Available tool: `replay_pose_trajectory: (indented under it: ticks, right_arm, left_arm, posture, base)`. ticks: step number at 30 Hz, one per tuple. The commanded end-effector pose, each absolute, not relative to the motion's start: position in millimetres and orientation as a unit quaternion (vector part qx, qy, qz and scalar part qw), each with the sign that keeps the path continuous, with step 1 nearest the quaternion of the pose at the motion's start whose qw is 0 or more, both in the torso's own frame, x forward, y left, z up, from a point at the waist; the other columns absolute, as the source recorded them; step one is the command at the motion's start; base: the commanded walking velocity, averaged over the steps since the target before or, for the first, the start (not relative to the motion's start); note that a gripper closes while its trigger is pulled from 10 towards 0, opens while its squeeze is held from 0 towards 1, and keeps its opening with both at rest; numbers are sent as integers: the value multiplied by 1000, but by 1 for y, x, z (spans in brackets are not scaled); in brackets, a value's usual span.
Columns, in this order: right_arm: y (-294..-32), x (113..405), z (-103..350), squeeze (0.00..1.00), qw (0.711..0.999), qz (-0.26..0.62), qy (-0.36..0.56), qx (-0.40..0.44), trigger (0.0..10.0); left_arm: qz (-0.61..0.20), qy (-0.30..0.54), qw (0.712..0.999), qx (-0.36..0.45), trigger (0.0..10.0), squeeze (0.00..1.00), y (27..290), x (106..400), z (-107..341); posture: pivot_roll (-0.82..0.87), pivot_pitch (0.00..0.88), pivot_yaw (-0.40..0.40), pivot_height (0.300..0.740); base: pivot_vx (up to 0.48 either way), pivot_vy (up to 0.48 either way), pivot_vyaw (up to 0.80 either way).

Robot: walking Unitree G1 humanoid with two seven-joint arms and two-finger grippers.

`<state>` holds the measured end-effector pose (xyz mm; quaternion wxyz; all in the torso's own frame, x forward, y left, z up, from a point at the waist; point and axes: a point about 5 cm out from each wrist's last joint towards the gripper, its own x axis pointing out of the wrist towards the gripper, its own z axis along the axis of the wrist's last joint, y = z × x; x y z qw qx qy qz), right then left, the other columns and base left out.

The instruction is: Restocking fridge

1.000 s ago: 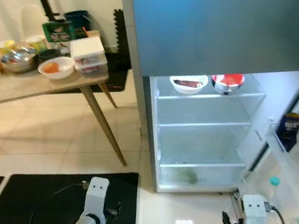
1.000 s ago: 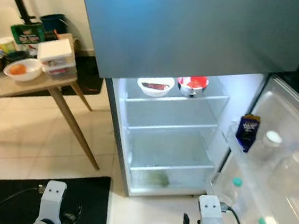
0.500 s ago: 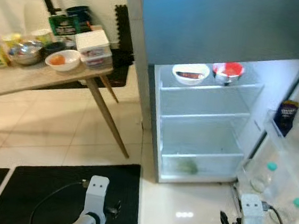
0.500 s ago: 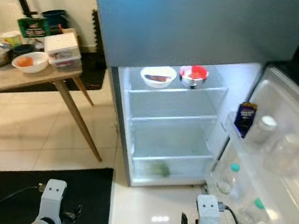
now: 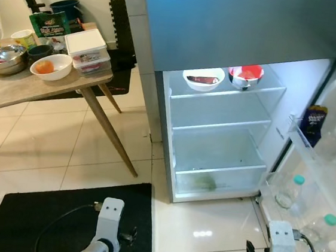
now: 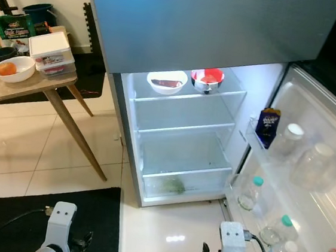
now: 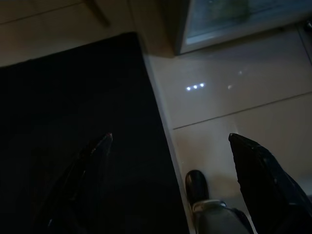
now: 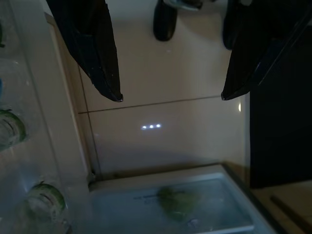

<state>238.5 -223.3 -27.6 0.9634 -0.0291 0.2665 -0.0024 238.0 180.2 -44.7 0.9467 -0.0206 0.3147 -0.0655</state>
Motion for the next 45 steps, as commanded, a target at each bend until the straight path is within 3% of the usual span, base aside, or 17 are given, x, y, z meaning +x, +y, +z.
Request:
replay_pose_trajectory:
  ticks: [1,45]
  right_arm:
    - [-224,228,-36,0,958,-9,287,-21,10000]
    - [-223,227,-35,0,961,-21,275,-11,10000]
  left_arm:
    - [-69,323,944,-14,10000,0,179,236,-47]
    - [-129,256,958,0,10000,0,161,258,-24]
  posture:
    - [-98,104,114,740]
    - [-93,105,125,740]
  base:
    - [0,0,-800]
    - [0,0,-798]
